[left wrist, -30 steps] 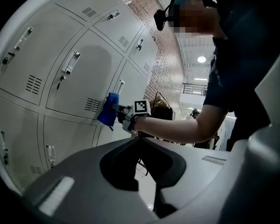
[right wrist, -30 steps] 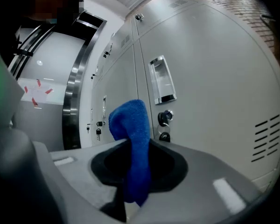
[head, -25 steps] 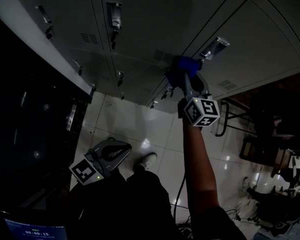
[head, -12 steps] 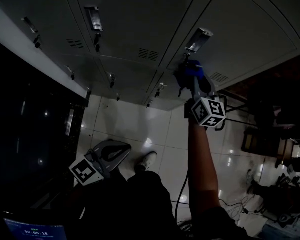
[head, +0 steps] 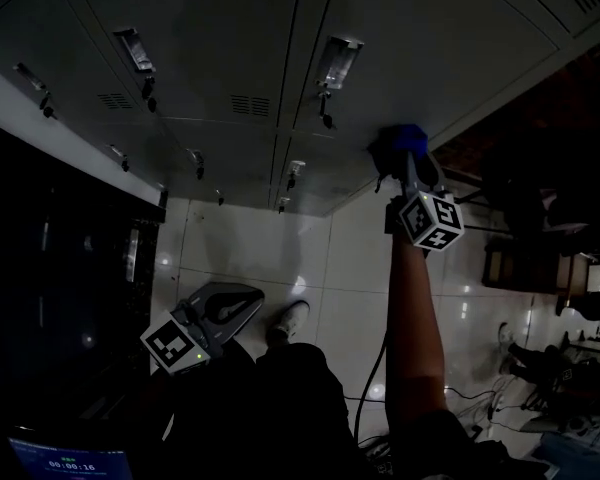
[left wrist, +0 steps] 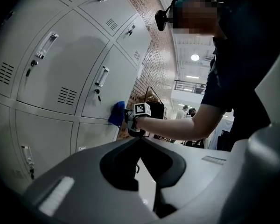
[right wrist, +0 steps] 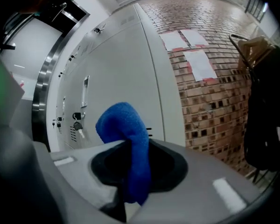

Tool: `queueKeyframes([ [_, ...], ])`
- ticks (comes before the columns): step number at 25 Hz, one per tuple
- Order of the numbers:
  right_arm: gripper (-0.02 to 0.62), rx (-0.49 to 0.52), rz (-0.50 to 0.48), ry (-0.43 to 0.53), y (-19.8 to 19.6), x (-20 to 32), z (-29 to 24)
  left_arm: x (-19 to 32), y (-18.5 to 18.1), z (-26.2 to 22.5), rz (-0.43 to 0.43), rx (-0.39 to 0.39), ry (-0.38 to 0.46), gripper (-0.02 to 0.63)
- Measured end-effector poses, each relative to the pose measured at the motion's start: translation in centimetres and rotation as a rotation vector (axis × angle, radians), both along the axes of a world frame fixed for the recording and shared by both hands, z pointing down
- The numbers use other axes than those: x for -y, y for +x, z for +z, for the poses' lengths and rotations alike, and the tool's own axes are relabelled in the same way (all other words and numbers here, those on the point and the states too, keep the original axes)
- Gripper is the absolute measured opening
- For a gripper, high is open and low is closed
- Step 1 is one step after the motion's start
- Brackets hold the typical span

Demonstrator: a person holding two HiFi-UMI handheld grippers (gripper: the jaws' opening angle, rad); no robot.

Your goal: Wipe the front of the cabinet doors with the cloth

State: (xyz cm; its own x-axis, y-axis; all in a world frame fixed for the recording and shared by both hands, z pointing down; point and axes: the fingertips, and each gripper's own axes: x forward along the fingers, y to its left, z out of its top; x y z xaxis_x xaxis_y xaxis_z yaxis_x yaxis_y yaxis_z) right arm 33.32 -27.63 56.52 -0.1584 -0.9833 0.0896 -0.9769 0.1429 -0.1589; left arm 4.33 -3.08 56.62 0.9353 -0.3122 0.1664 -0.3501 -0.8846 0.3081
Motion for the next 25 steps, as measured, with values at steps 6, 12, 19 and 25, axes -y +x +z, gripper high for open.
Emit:
queueKeyframes([
  [6, 0.078, -0.035, 0.044, -0.018, 4.2, -0.9, 0.5, -0.5, 1.9, -0.6, -0.001, 0.000, 0.016, 0.000],
  [12, 0.078, 0.023, -0.016, -0.007, 3.1, -2.6, -0.6, -0.7, 2.3, -1.5, -0.019, -0.003, 0.053, 0.000],
  [19, 0.078, -0.029, -0.248, 0.061, -5.4, -9.3, -5.3, 0.0, 1.5, -5.0, -0.019, -0.023, 0.096, 0.000],
  [25, 0.078, -0.048, -0.389, 0.098, -14.0, -16.3, -10.6, 0.5, -0.3, -9.1, 0.010, -0.048, 0.160, 0.000],
])
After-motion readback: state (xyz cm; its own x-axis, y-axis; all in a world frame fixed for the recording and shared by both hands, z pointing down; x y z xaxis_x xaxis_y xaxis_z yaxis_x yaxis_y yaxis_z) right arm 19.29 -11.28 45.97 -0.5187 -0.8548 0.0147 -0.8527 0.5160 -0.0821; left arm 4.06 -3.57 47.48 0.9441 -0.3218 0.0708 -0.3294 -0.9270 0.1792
